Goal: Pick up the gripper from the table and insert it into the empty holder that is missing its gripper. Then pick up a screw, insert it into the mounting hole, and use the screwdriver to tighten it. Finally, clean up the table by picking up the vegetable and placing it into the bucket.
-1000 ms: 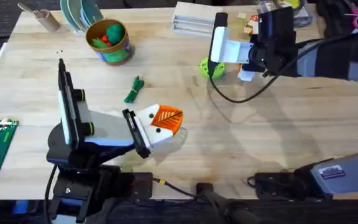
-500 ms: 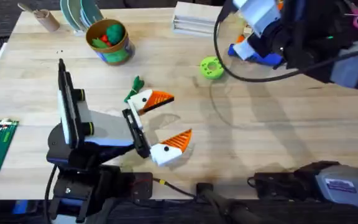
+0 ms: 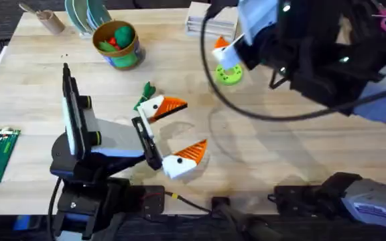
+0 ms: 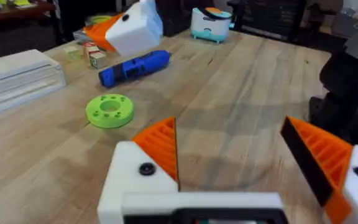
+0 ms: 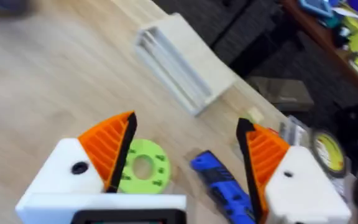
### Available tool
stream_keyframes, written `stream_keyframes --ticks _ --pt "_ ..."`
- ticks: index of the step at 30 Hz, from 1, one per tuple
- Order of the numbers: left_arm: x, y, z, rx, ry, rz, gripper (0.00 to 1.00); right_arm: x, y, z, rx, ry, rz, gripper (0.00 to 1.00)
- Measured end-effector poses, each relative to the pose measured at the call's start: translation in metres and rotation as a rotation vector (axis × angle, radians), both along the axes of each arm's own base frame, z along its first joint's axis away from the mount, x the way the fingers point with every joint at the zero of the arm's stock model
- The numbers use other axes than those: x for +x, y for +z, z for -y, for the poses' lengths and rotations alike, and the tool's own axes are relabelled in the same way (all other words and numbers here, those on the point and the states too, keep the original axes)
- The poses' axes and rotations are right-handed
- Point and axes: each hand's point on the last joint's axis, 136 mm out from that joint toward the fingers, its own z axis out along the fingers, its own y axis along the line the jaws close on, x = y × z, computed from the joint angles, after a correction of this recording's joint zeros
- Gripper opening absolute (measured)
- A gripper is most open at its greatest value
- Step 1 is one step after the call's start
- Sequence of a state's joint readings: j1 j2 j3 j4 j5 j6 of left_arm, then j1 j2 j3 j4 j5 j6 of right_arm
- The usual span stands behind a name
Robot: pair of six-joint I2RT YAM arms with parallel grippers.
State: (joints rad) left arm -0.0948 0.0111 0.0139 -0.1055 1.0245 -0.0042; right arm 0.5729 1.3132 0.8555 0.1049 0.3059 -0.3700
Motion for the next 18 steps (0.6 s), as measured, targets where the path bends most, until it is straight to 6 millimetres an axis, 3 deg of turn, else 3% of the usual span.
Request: stream_keyframes --ticks 4,9,13,18 --pt "0.0 0.0 0.0 0.0 0.0 0.0 0.992 -0.015 -0.001 -0.028 0.151 0.017 -0.053 0.991" --pt "0.0 0.0 0.0 0.0 0.0 0.001 0.993 -0.022 -0.003 -0.043 0.262 0.063 -0.12 0.991" --pt "0.005 0.002 -0.003 0.003 0.039 -0.013 0.993 -0.027 -0.005 -0.049 0.298 0.086 -0.154 0.991" --pt "0.02 0.007 -0.022 0.045 0.227 -0.11 0.992 -0.028 -0.006 -0.05 0.347 0.075 -0.184 0.992"
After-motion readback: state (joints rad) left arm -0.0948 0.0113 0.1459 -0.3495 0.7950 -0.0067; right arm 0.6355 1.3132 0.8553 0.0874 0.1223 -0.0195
